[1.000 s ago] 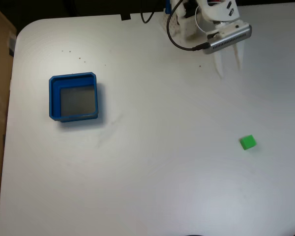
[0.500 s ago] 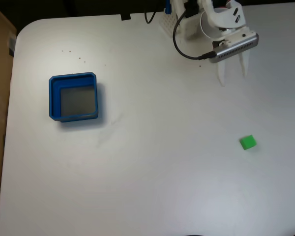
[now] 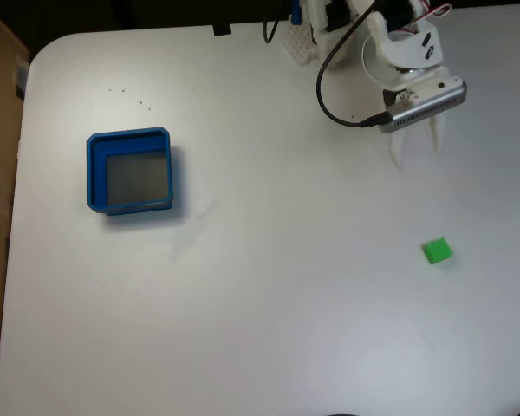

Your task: Pick up green cube and drop it in the blue box

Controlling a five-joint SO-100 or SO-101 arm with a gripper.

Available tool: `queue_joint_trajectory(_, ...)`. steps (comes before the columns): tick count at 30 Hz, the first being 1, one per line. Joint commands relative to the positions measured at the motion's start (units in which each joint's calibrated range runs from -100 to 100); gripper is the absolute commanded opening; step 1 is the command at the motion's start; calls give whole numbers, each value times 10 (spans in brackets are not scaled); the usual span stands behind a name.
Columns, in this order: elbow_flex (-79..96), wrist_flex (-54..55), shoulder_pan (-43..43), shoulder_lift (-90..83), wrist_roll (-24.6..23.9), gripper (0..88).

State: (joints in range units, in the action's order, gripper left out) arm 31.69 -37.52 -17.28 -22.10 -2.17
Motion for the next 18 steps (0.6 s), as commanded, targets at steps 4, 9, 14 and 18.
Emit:
queue_joint_trajectory(4, -111, 7, -4, 69, 2, 270)
queue_joint_trajectory(9, -191, -6, -4, 147, 2, 270)
queue_joint_trajectory(14, -315, -97, -3, 243, 3, 270)
queue_joint_trajectory(18, -405, -175, -3, 302, 3, 270)
